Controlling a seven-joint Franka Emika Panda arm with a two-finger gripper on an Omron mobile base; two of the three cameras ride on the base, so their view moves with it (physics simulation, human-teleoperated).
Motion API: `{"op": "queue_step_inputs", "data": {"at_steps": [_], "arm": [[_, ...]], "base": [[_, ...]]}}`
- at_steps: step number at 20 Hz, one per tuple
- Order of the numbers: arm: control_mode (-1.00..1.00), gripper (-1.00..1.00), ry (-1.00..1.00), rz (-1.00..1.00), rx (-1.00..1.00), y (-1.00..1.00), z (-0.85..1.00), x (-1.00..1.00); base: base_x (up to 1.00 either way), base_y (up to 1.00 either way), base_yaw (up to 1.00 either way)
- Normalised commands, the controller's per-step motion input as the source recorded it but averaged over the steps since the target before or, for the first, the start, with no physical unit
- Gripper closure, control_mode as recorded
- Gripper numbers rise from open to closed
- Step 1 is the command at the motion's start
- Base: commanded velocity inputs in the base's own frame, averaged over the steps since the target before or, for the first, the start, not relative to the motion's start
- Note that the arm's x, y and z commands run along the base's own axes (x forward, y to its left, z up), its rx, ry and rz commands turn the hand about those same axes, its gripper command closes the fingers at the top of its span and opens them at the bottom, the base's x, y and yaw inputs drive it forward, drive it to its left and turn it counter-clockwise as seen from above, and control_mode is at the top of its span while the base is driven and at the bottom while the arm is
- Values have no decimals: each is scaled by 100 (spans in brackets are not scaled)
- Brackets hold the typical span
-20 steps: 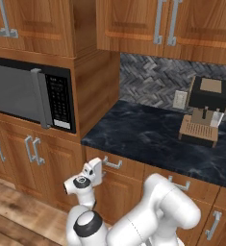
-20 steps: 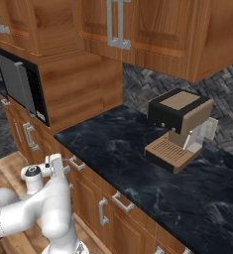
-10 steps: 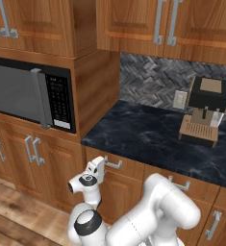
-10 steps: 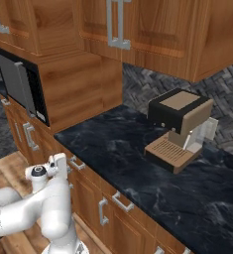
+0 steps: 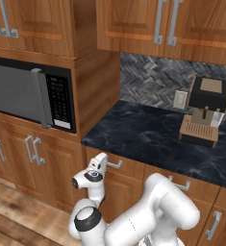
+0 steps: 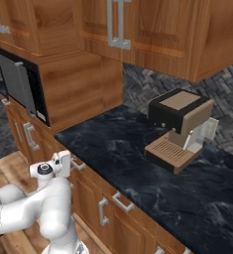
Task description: Take a straw from the drawer in front and place it inside the glass cup on the dining counter.
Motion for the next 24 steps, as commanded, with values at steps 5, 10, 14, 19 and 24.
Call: {"op": "queue_step_inputs", "data": {"at_steps": [5,10,14,19,24], "arm": [[-100,100,0,1,-2,-3,-27,44],[-100,100,-2,0,-6,0,-29,9],[-100,100,-8,0,-10,13,-25,-27],[-100,100,-1,-4,-4,49,-15,-56],[-100,100,6,-10,0,64,-7,-63]], "base": [[0,0,0],[0,0,0],[0,0,0],[0,0,0],[0,0,0]]}}
